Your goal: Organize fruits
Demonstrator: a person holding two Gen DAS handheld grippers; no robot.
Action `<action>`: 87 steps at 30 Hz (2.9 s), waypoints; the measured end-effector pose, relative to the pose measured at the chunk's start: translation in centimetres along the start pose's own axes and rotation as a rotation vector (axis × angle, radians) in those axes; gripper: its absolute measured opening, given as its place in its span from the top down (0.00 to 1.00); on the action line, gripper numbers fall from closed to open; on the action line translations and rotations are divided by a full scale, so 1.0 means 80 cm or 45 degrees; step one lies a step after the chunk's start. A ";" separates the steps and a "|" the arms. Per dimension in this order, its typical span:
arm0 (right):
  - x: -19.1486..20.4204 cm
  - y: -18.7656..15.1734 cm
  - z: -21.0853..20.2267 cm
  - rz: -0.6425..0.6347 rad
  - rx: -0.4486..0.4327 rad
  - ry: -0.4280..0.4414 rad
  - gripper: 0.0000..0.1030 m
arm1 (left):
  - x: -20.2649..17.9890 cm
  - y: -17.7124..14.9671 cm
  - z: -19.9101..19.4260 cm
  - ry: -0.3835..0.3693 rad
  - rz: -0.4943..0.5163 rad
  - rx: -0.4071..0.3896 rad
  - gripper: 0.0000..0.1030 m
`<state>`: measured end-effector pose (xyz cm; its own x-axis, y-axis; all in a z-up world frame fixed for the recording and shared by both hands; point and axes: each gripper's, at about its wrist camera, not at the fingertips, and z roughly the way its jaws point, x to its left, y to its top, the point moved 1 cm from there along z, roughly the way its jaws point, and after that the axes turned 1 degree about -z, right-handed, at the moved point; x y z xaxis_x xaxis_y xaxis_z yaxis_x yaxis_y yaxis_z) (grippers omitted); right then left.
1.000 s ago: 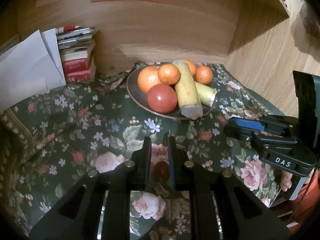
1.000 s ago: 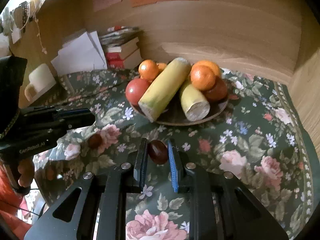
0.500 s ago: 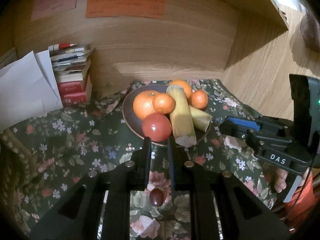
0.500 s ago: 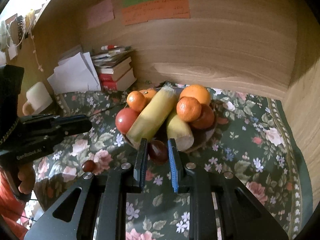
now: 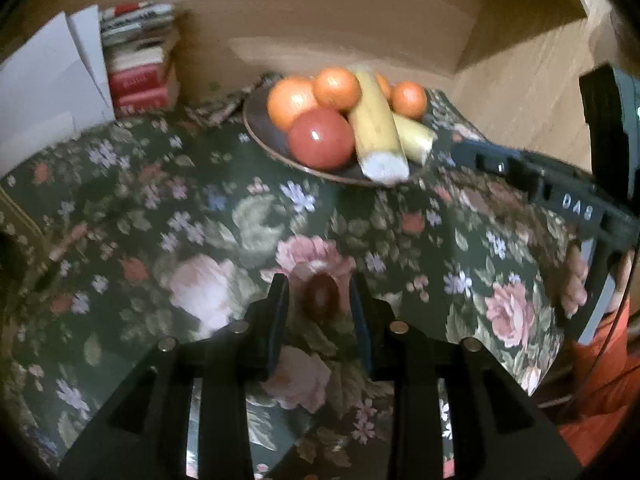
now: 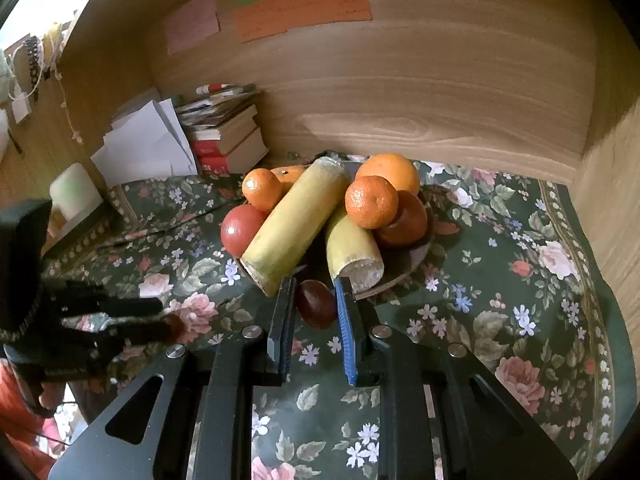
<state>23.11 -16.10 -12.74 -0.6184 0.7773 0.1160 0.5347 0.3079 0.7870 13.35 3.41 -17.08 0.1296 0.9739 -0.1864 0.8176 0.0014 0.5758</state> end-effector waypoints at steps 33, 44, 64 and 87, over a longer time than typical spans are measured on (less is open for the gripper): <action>-0.019 0.077 0.000 -0.105 -0.098 -0.049 0.82 | -0.024 0.146 -0.021 0.050 0.082 -0.287 0.83; -0.038 0.103 0.059 -0.099 -0.005 -0.059 0.82 | -0.026 0.203 0.045 0.019 0.051 -0.210 0.84; -0.037 0.115 0.010 -0.047 -0.116 -0.046 0.68 | -0.026 0.197 -0.005 0.047 0.044 -0.360 0.70; 0.075 0.051 -0.242 -0.100 -0.645 -0.184 0.32 | -0.113 0.064 -0.259 0.162 0.101 -0.935 0.41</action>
<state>10.42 -20.84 2.87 -0.5404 0.8413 -0.0118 0.1226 0.0927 0.9881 4.73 -0.68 4.05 0.0698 0.9961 -0.0544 0.2178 0.0380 0.9753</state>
